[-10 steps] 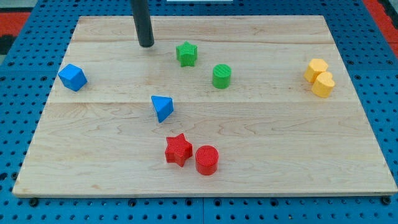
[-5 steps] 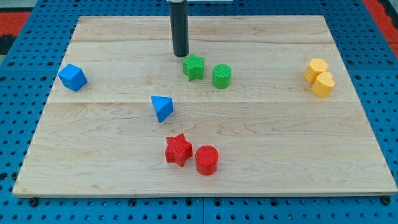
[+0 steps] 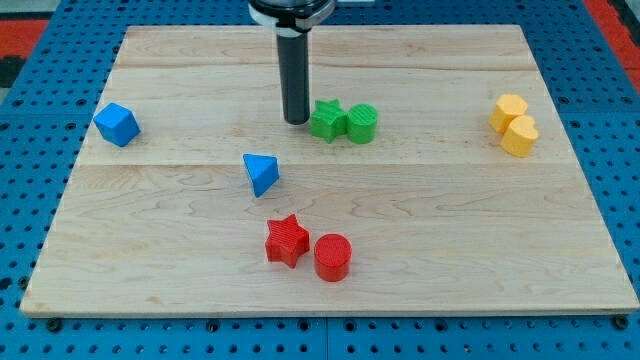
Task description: Push the blue triangle into the blue cube
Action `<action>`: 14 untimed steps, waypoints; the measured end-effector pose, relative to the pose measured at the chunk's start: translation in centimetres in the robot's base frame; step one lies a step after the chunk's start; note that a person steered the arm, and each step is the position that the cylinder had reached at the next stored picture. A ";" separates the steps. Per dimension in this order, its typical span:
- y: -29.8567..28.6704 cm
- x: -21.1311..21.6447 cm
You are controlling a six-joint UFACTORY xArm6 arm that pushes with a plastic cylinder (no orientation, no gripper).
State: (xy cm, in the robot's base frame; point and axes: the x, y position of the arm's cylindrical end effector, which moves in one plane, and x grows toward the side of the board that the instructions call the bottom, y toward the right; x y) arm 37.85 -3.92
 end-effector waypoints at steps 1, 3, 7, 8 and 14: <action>0.0 3.7; 2.5 10.8; -5.0 9.7; -4.9 8.0; -11.3 3.9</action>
State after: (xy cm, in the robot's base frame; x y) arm 41.78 -15.18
